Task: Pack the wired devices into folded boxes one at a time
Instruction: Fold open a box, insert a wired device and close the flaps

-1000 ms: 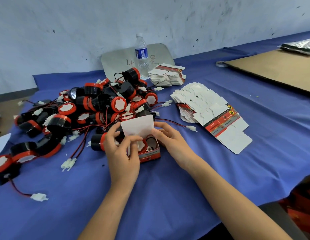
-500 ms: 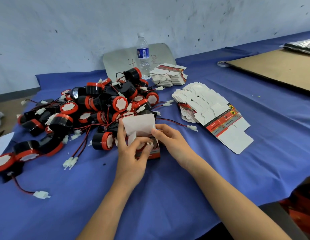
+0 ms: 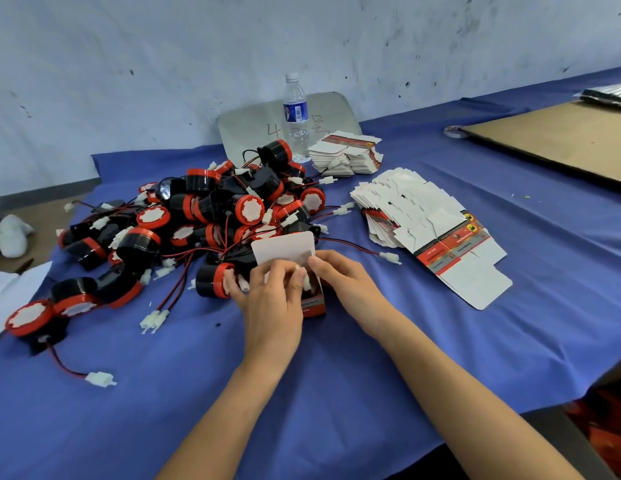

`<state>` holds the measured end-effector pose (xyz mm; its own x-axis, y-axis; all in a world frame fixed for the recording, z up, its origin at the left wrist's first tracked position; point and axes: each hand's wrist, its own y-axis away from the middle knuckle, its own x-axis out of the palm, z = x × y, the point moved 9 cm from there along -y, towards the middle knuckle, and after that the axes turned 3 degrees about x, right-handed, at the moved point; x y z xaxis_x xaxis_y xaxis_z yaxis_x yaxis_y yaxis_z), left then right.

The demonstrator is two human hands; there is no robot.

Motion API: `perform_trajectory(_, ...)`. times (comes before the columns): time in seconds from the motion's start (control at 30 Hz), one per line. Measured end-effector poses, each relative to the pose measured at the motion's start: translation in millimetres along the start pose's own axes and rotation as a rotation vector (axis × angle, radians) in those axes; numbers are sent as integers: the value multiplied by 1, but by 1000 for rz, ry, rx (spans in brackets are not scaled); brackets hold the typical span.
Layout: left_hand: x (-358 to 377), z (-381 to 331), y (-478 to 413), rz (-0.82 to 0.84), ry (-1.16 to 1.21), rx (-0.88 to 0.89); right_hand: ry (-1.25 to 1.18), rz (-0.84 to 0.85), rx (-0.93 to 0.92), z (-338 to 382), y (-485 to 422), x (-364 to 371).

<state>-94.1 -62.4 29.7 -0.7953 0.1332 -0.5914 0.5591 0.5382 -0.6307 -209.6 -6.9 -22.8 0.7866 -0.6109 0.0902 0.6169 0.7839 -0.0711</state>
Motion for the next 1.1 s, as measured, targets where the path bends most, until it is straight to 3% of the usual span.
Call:
perform_trajectory(0.17, 11, 9, -7, 108, 48, -159, 0, 18, -21, 1, 2, 2)
perform_trajectory(0.33, 20, 1, -11, 259, -292, -67, 12, 20, -46, 3, 2, 3)
perform_trajectory(0.57, 37, 2, -18, 423, -113, -27, 42, -3, -54, 2, 0, 1)
perform_trajectory(0.8, 24, 13, -10, 374, 183, -84, 34, 13, -31, -1, -2, 1)
perform_trajectory(0.97, 13, 4, -10, 205, 161, -7, 59, 15, -33, -2, -3, 3)
perform_trajectory(1.1, 13, 11, -8, 253, 184, -92, 52, 15, -17, -4, -3, 3)
